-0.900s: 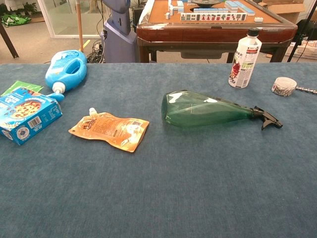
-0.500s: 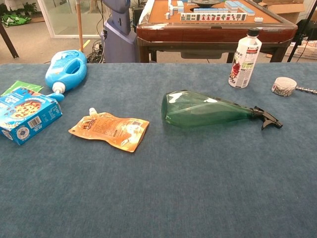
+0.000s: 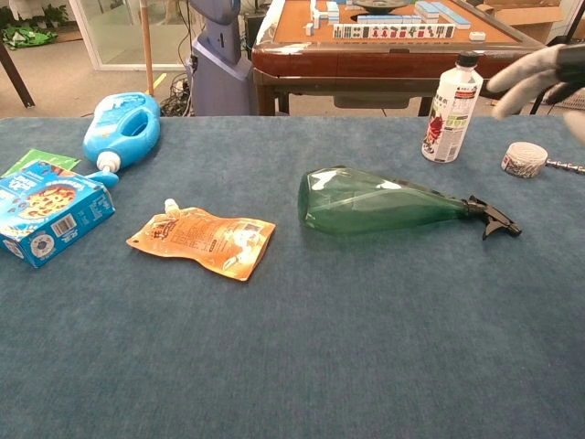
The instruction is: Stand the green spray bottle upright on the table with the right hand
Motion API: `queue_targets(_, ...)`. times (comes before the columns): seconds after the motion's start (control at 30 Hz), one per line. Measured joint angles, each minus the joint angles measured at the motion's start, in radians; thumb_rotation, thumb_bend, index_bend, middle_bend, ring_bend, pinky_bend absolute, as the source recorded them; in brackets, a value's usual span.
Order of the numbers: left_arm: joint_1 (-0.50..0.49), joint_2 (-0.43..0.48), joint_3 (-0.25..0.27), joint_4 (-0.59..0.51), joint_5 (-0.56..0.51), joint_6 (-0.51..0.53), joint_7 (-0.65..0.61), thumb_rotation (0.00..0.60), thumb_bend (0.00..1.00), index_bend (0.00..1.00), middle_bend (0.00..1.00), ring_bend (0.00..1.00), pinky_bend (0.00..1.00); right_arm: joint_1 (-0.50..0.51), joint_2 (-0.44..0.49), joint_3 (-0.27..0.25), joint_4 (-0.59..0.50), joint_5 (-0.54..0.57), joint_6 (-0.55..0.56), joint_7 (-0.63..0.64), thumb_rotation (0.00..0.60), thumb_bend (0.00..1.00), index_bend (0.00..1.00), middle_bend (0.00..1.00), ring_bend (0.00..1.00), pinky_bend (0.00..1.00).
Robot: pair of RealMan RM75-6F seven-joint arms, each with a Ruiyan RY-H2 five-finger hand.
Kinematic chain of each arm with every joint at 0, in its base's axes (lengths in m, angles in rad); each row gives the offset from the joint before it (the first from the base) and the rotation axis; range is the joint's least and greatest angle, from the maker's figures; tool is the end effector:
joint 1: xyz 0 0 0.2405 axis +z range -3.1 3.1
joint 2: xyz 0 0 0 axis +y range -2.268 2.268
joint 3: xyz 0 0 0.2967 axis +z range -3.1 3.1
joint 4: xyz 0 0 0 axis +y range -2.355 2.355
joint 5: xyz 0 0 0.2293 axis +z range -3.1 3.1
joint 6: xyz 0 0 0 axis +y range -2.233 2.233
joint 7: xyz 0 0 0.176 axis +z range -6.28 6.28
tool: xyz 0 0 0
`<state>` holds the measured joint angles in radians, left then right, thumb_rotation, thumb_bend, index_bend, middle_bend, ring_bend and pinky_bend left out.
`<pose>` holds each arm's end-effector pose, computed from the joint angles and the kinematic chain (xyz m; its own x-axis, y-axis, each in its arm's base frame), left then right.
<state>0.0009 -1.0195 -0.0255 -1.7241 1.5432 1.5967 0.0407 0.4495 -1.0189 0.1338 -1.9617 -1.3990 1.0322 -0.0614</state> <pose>-0.3421 0.1812 0.1945 0.4248 -0.0497 0.9039 0.9053 0.0266 -0.4240 -0.2042 -0.3075 0.1040 0.3052 -0.3036 0.9026 -0.9200 -0.3388 0.1971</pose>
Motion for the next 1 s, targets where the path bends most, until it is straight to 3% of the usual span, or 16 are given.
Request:
queue_targets(0.2, 0.013, 0.002, 0.004, 0.002, 0.005, 0.018, -0.006, 0.6, 0.26, 0.19, 0.01, 0.04, 0.04, 0.172, -0.117, 0.073, 0.05, 0.187, -0.159, -0.058, 0.6, 0.65, 0.17, 0.2, 0.12, 0.16)
queue_targets(0.4, 0.023, 0.005, 0.006, 0.009, 0.001, 0.026, -0.017, 0.6, 0.26, 0.19, 0.01, 0.04, 0.04, 0.305, -0.234, 0.111, 0.14, 0.37, -0.235, -0.132, 0.6, 0.65, 0.17, 0.2, 0.12, 0.16)
queue_targets(0.7, 0.028, 0.003, 0.008, 0.013, 0.002, 0.026, -0.02, 0.6, 0.26, 0.19, 0.01, 0.04, 0.04, 0.457, -0.383, 0.129, 0.32, 0.593, -0.299, -0.202, 0.6, 0.65, 0.17, 0.2, 0.12, 0.15)
queue_targets(1.0, 0.034, 0.002, 0.01, 0.021, -0.004, 0.025, -0.026, 0.6, 0.26, 0.19, 0.01, 0.04, 0.04, 0.557, -0.445, 0.122, 0.422, 0.722, -0.345, -0.227, 0.6, 0.68, 0.17, 0.24, 0.12, 0.15)
